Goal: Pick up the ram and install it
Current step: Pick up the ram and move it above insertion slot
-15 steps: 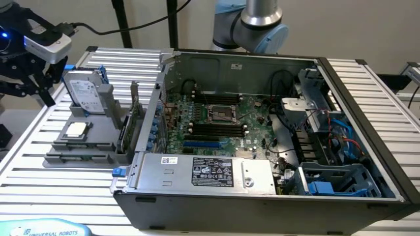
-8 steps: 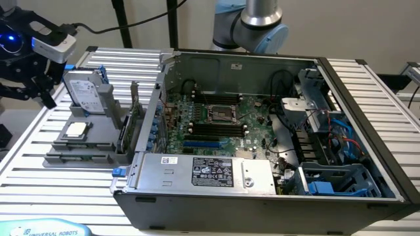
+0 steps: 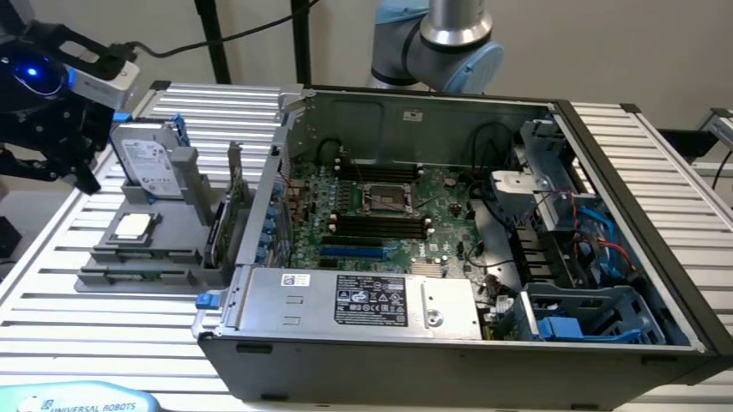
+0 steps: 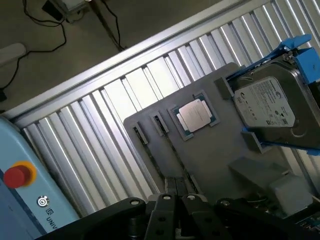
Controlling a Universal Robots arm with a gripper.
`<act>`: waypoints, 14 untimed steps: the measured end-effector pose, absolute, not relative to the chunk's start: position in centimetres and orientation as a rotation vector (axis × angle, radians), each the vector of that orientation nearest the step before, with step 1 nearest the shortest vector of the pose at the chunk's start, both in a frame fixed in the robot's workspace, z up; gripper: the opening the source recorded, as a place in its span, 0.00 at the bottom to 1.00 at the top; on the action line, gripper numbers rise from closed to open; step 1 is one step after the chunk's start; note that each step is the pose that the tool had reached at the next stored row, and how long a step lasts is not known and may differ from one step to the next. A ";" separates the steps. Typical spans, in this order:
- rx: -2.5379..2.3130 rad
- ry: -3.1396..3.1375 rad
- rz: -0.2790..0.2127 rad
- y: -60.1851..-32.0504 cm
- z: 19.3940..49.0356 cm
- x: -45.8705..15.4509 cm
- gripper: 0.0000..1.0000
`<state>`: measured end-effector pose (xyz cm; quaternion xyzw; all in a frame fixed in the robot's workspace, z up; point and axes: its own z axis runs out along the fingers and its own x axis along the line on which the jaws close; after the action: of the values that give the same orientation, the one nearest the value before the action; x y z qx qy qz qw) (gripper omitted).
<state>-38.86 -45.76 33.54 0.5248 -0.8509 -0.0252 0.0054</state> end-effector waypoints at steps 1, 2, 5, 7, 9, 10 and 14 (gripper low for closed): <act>1.667 -2.649 -0.079 -45.8 33.5 -38.9 0.11; 1.690 -2.633 -0.079 -45.8 33.4 -38.9 0.11; 1.760 -2.585 -0.078 -45.8 33.1 -38.9 0.11; 1.807 -2.552 -0.078 -45.8 33.0 -38.9 0.11; 1.851 -2.518 -0.077 -45.8 32.8 -38.9 0.11; 1.876 -2.500 -0.077 -45.8 32.7 -38.9 0.11; 1.963 -2.429 -0.076 -45.8 32.4 -38.9 0.11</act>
<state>-38.87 -45.76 32.40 0.6283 -0.7775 -0.0243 0.0086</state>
